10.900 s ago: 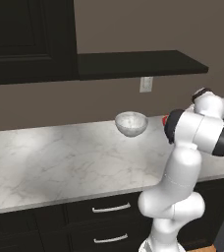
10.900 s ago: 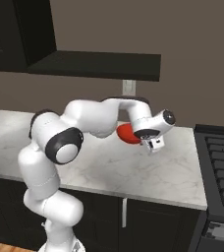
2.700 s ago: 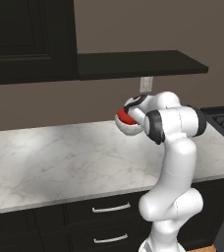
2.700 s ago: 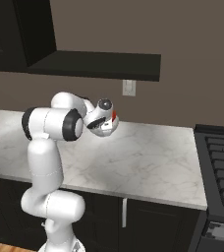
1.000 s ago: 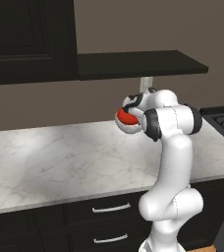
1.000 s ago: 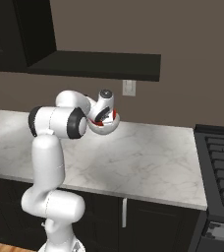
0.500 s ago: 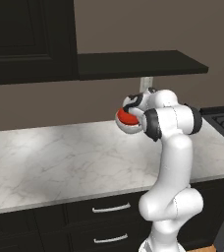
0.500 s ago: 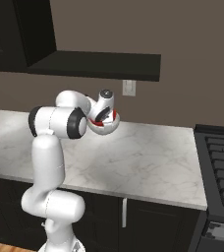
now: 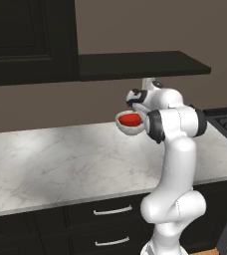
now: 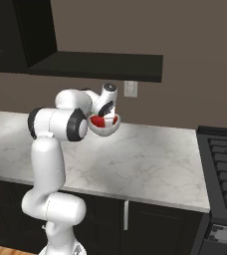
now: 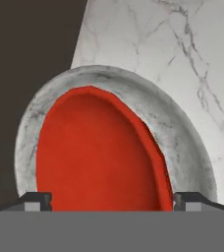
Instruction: Pick up the bowls on the counter and stack them on top of one another in the open cabinet. Place the smaller bowl on top of the larger bowl.
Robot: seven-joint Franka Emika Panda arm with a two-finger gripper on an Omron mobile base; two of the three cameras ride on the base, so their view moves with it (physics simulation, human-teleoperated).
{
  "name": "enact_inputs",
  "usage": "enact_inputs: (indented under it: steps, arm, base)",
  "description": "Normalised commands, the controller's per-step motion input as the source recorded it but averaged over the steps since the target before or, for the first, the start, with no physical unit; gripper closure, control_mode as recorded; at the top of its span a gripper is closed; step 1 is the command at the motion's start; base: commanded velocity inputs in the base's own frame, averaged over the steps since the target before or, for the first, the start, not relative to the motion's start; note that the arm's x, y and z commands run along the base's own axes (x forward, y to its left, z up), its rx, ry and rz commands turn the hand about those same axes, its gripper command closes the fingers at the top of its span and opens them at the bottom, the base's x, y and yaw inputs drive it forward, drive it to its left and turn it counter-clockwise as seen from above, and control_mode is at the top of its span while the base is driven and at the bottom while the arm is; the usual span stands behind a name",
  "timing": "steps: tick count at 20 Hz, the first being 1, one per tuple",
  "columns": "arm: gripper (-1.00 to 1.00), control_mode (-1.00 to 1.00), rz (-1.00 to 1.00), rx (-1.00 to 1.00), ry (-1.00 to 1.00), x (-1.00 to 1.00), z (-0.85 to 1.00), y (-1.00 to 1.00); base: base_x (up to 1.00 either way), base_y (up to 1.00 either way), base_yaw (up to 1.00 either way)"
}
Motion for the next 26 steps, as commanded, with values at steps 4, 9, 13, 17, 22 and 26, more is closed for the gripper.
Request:
enact_inputs:
  steps: [4,9,13,17,22,26]
  arm:
    - [-1.0,-1.0,0.0,0.05,0.05,-0.05,0.31,0.0]
    - [-1.0,-1.0,0.0,0.03,0.05,-0.11,0.15,0.0]
    - [-1.0,-1.0,0.0,0.02,0.06,-0.24,0.05,-0.01]
    - [-1.0,-1.0,0.0,0.02,0.11,-0.36,0.0,-0.05]
    - [-1.0,-1.0,0.0,0.03,0.09,-0.57,-0.06,-0.07]
    - [-1.0,-1.0,0.0,0.04,0.01,-0.52,-0.14,-0.04]
  base:
    - [0.0,0.0,0.0]
    - [0.0,0.0,0.0]
    - [0.0,0.0,0.0]
    - [0.0,0.0,0.0]
    - [0.0,0.0,0.0]
    - [0.0,0.0,0.0]
